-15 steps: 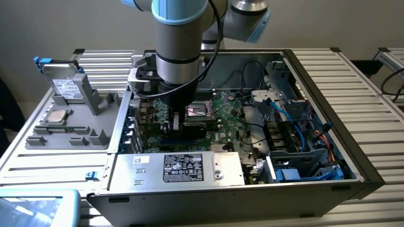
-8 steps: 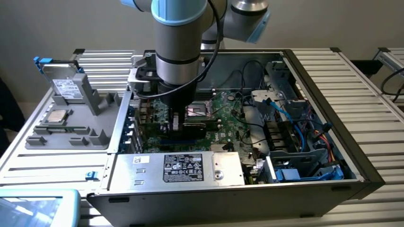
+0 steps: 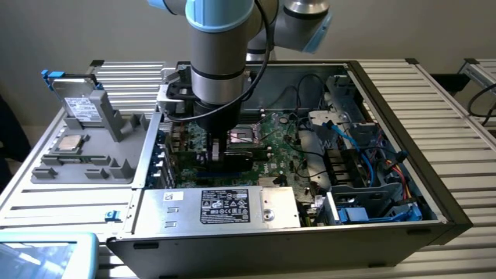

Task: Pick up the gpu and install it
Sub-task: 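Insert the gpu into the slot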

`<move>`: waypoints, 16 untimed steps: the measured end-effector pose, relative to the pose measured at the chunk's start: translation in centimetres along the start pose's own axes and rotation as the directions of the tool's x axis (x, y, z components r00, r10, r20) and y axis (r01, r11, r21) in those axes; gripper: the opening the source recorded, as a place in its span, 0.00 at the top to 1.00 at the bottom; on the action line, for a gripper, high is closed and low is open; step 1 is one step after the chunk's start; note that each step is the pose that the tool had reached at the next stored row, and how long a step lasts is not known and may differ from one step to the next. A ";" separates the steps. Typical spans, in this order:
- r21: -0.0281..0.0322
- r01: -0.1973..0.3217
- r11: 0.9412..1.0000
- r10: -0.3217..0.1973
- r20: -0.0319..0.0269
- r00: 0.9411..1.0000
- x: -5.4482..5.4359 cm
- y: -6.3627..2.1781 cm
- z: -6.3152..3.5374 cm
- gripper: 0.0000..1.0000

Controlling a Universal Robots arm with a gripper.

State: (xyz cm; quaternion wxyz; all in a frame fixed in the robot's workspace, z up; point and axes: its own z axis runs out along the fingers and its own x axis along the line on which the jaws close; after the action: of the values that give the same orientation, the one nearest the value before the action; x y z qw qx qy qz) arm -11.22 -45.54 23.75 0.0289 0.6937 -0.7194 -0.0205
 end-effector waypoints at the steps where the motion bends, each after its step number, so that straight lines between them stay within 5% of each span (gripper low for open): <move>1: 0.000 0.000 1.000 0.000 0.000 1.000 0.0 0.00 0.01 0.71; 16: 0.001 0.000 1.000 0.000 0.000 1.000 0.0 0.04 0.10 0.71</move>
State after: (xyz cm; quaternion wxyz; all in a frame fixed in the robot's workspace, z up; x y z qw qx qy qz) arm -11.27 -45.51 23.65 0.0283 0.6937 -0.7194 -0.0202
